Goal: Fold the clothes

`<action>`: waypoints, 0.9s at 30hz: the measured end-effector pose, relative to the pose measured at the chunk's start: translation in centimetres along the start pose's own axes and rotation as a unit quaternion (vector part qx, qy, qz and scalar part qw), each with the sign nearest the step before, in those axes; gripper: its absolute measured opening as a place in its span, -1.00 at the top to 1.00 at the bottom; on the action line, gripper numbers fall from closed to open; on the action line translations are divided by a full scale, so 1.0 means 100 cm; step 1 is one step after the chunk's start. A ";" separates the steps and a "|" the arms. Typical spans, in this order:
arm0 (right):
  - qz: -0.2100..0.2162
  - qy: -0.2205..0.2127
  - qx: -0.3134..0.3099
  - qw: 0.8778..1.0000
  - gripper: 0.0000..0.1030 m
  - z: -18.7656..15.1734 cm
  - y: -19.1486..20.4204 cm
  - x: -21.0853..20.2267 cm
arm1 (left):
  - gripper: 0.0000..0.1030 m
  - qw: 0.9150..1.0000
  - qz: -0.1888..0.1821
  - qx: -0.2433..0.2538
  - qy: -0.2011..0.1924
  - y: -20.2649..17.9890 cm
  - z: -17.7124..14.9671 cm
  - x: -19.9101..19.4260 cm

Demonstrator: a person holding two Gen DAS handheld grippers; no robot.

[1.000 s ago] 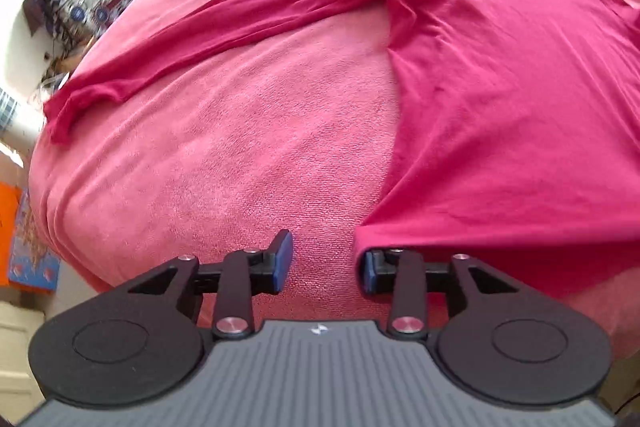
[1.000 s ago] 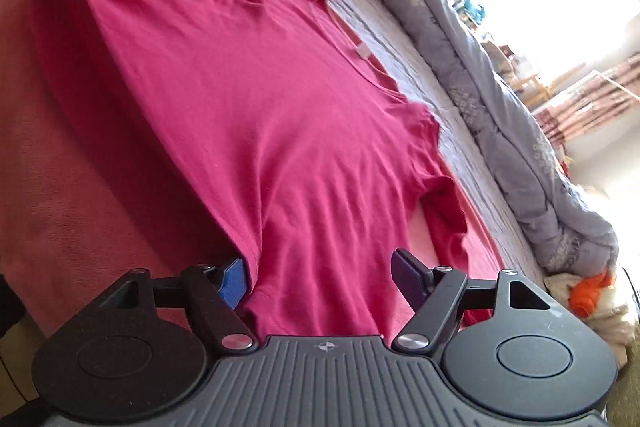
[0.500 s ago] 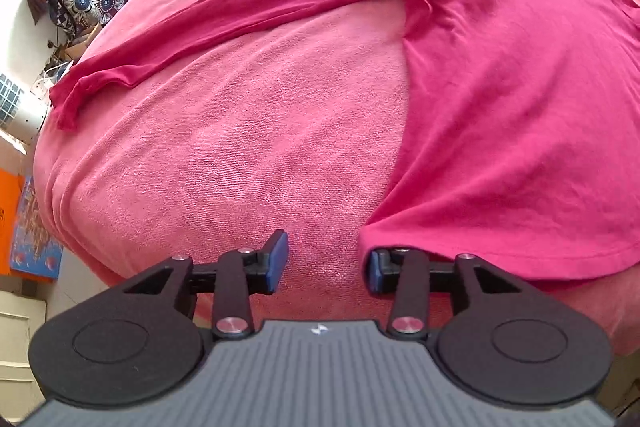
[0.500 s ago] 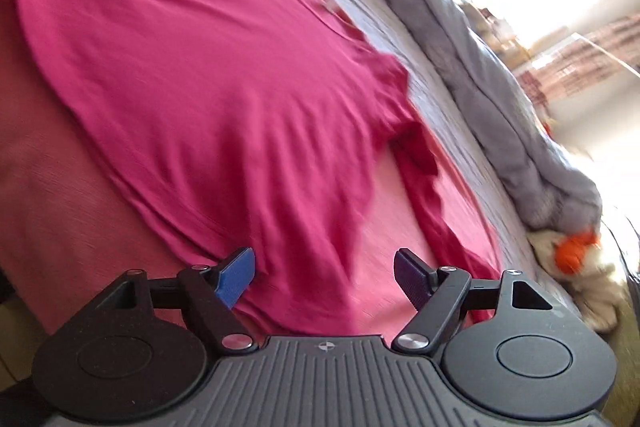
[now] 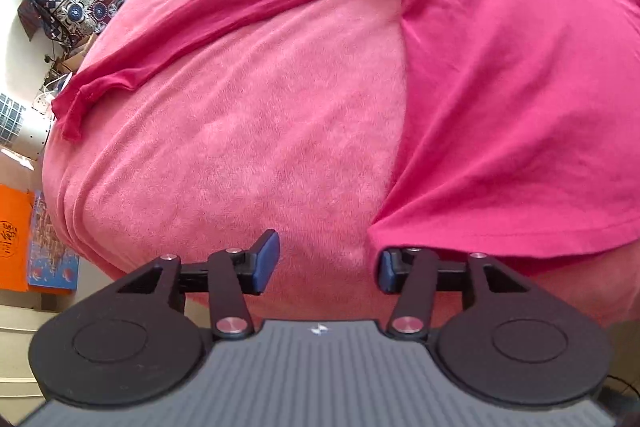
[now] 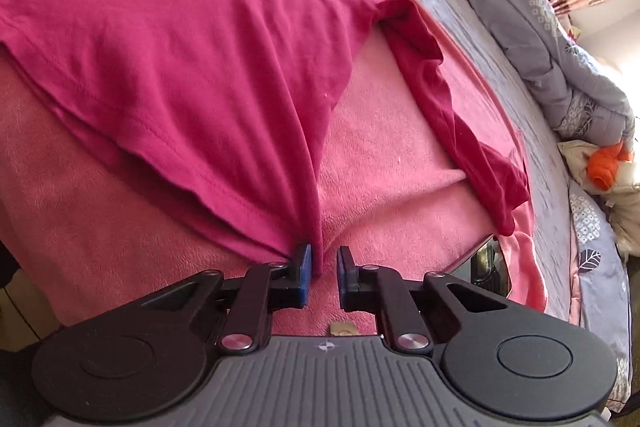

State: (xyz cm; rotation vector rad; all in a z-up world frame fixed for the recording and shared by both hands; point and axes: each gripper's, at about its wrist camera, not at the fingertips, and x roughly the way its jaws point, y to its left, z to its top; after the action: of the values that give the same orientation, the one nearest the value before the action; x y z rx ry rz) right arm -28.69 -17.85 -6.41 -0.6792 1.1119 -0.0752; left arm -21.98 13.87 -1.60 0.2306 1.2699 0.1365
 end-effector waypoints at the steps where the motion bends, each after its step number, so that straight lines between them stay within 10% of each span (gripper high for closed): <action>1: 0.000 0.011 -0.007 1.000 0.72 -0.001 0.000 0.001 | -0.10 1.000 -0.004 0.000 0.006 0.000 0.000 0.000; 7: 0.035 0.074 0.074 0.994 0.40 -0.008 -0.039 -0.012 | -0.10 0.997 -0.057 0.053 0.014 0.002 -0.008 -0.024; 18: 0.163 -0.135 0.143 0.967 -0.06 0.187 -0.057 0.008 | -0.41 0.989 -0.113 0.071 0.069 0.026 0.016 0.000; 27: 0.188 -0.047 0.099 0.976 -0.05 0.205 0.007 0.024 | -0.45 0.980 -0.168 0.032 0.099 0.040 0.006 0.015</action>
State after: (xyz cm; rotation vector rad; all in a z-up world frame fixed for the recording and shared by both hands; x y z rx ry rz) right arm -10.45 -8.61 -3.29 -0.2833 1.1070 0.1681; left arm -20.88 18.01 -1.85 0.0555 1.4937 -0.1750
